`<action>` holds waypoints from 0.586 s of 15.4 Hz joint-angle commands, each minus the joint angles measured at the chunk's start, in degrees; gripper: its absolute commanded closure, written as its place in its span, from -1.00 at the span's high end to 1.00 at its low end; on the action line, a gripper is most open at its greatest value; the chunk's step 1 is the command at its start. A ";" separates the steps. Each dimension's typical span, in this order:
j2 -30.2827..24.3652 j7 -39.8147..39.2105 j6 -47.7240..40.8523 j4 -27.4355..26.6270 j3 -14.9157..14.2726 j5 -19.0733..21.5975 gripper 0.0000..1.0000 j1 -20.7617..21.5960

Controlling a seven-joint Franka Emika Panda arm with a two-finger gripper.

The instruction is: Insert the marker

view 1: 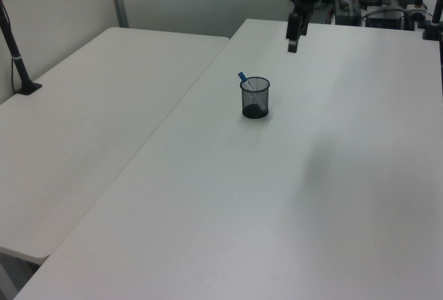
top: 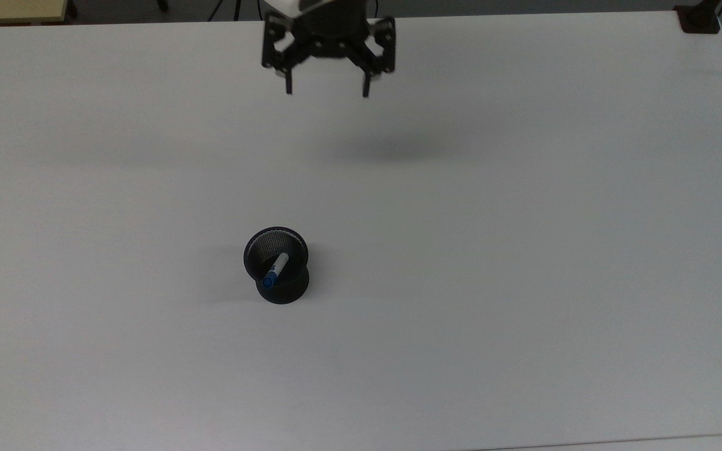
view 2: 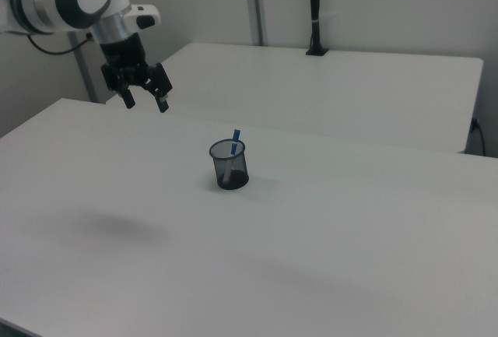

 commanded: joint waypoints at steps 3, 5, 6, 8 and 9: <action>-7.37 -3.80 -6.05 -5.67 6.62 1.92 1.00 -10.16; -7.82 -3.80 -6.22 -5.94 6.53 1.31 1.00 -10.34; -7.64 -3.71 -6.22 -5.94 6.53 0.96 1.00 -10.08; -7.38 -3.62 -6.66 -5.85 6.62 0.43 1.00 -9.81; -7.29 -3.71 -7.18 -5.59 6.62 0.43 1.00 -9.90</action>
